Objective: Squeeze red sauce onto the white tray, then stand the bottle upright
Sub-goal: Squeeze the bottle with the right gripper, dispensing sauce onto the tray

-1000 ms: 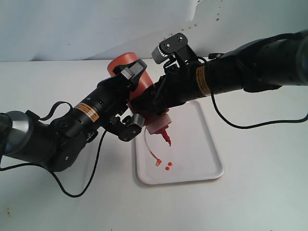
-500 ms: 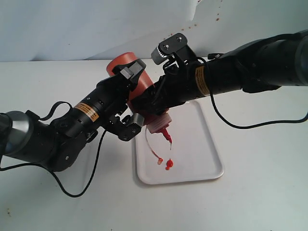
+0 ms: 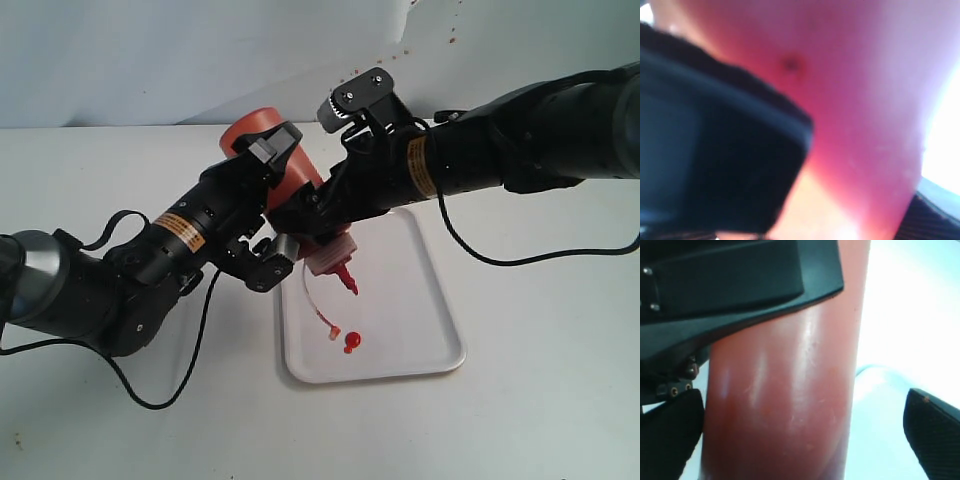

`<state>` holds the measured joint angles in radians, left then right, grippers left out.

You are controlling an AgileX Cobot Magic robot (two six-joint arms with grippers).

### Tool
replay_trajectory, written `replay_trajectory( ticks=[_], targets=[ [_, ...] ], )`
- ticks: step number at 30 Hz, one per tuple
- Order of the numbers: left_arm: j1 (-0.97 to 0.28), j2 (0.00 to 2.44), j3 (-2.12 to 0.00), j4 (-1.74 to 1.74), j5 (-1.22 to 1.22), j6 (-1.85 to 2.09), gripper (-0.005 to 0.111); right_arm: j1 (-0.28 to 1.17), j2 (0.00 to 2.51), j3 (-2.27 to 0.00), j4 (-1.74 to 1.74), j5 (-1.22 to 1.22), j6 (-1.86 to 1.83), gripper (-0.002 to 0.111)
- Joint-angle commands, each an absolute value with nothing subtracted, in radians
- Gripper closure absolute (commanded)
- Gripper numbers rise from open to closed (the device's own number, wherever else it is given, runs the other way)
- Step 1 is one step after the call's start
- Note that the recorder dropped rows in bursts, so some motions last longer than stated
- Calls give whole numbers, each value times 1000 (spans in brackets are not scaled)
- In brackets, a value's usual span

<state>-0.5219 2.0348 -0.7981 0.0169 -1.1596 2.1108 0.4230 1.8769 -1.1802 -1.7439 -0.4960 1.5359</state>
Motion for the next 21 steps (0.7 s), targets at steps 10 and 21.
replay_trajectory(
  ticks=[10,21],
  targets=[
    [-524,2011,-809,-19,-1221,2094,107,419,1877,-1184,-1744,-480,1525,4],
    [-524,2011,-809,-19,-1221,2094,107,419,1877,-1184,-1744,-518,1576,69]
  ],
)
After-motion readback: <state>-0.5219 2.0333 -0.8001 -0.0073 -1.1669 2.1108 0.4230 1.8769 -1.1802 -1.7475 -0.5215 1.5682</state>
